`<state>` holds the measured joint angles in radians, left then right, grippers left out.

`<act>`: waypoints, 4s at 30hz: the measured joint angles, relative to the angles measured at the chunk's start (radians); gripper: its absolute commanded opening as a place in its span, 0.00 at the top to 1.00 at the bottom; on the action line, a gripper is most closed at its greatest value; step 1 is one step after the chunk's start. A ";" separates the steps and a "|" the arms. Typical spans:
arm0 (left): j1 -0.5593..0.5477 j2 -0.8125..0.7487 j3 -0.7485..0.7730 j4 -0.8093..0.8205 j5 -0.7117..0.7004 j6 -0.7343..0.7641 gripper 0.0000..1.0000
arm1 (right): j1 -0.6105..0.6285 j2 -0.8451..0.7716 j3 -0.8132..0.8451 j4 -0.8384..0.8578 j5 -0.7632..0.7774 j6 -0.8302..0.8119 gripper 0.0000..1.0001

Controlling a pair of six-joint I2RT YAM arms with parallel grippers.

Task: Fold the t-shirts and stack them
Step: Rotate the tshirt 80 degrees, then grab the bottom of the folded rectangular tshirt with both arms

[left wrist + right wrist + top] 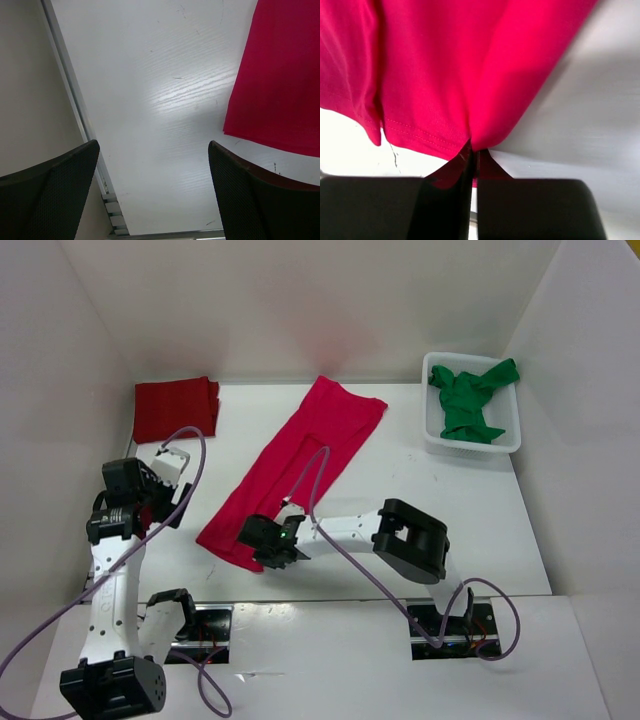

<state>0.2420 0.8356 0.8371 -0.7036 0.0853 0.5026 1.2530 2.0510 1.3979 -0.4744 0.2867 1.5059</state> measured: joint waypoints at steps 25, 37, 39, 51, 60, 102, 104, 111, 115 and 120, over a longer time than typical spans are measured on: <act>-0.794 0.013 -0.035 0.064 0.055 0.904 0.00 | -0.025 -0.656 -0.705 -0.133 -0.121 0.088 0.32; -1.045 -0.163 -0.318 -0.173 0.091 1.355 0.00 | -0.029 -0.663 -0.653 -0.189 -0.122 0.039 0.27; -1.073 -0.135 -0.351 -0.157 0.092 1.382 0.00 | -0.029 -0.665 -0.653 -0.186 -0.125 0.036 0.27; -1.149 0.247 -0.350 0.071 0.063 1.447 0.25 | -0.045 -0.605 -0.652 -0.174 -0.153 0.006 0.60; -1.188 0.345 -0.311 0.116 0.052 1.458 0.50 | -0.129 -0.710 -0.723 -0.187 -0.177 0.014 0.79; -1.293 -0.483 -0.497 0.036 0.113 1.179 0.22 | -0.160 -0.691 -0.741 -0.158 -0.257 -0.193 0.37; -1.293 -0.485 -0.533 0.009 0.093 1.195 0.27 | -0.160 -0.691 -0.741 -0.157 -0.257 -0.194 0.37; -1.293 -0.225 -0.503 -0.010 0.092 1.255 0.27 | -0.159 -0.692 -0.742 -0.154 -0.258 -0.188 0.36; -1.293 0.232 -0.320 -0.037 0.095 1.244 0.26 | -0.159 -0.692 -0.742 -0.154 -0.258 -0.187 0.36; -1.292 0.365 -0.239 0.060 0.096 1.218 0.27 | -0.159 -0.692 -0.742 -0.154 -0.258 -0.183 0.36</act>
<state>-1.0504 1.2011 0.5983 -0.6437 0.1814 1.7206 1.0935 1.3586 0.6559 -0.6281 0.0284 1.3231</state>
